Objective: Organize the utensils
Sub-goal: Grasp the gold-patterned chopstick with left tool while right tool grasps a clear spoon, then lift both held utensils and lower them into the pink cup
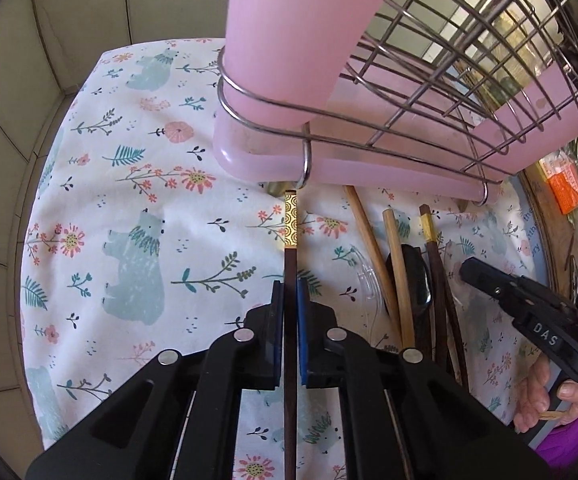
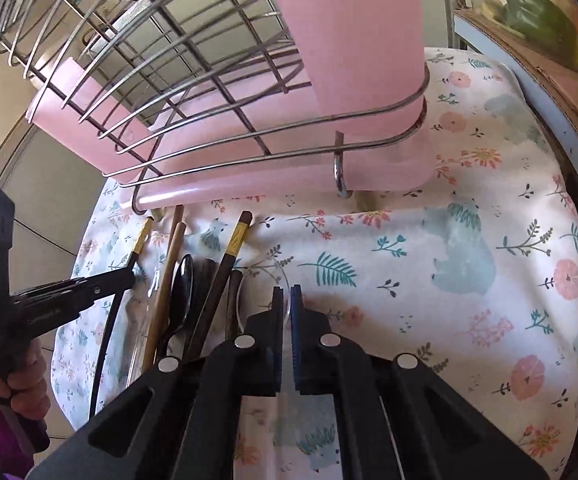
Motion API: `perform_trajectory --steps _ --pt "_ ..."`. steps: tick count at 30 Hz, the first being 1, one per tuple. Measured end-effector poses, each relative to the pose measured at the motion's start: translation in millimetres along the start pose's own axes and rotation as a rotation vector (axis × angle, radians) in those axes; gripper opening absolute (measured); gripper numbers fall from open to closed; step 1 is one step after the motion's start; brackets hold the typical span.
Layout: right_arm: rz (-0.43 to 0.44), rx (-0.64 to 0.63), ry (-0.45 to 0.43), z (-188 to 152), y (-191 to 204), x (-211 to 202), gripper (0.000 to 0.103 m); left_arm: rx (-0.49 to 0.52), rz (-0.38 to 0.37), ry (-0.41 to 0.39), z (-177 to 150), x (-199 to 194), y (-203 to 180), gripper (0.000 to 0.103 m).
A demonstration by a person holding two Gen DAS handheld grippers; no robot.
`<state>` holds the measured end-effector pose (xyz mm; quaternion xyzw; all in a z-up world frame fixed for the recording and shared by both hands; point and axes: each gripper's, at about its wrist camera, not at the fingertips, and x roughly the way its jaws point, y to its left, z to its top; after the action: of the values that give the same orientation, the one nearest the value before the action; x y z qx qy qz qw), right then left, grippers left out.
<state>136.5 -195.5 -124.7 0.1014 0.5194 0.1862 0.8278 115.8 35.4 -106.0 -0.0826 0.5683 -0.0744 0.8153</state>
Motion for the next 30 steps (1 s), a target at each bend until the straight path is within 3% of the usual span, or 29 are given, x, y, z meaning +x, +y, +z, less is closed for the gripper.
perform_trajectory --steps 9,12,17,22,27,30 --pt "0.007 0.094 0.032 2.2 -33.8 -11.1 0.003 0.053 0.036 0.131 16.3 18.7 -12.4 0.008" --pt "0.014 0.090 0.060 4.1 -36.7 -8.7 0.004 0.082 0.047 0.140 20.3 21.5 -17.3 0.008" --pt "0.021 0.026 0.099 15.1 -27.2 2.0 0.011 0.089 0.013 0.121 20.1 16.4 -20.4 0.006" --pt "0.040 0.001 0.083 10.3 -20.9 -5.3 0.003 0.110 -0.011 0.097 12.0 -3.3 -22.8 0.005" --pt "0.062 0.019 -0.016 -1.4 -22.3 -38.9 0.003 0.120 -0.052 0.030 -0.7 -37.0 -15.3 0.005" --pt "0.067 0.029 -0.092 -2.8 -20.5 -61.1 0.003 0.126 -0.084 -0.056 -10.2 -63.0 -8.9 0.005"
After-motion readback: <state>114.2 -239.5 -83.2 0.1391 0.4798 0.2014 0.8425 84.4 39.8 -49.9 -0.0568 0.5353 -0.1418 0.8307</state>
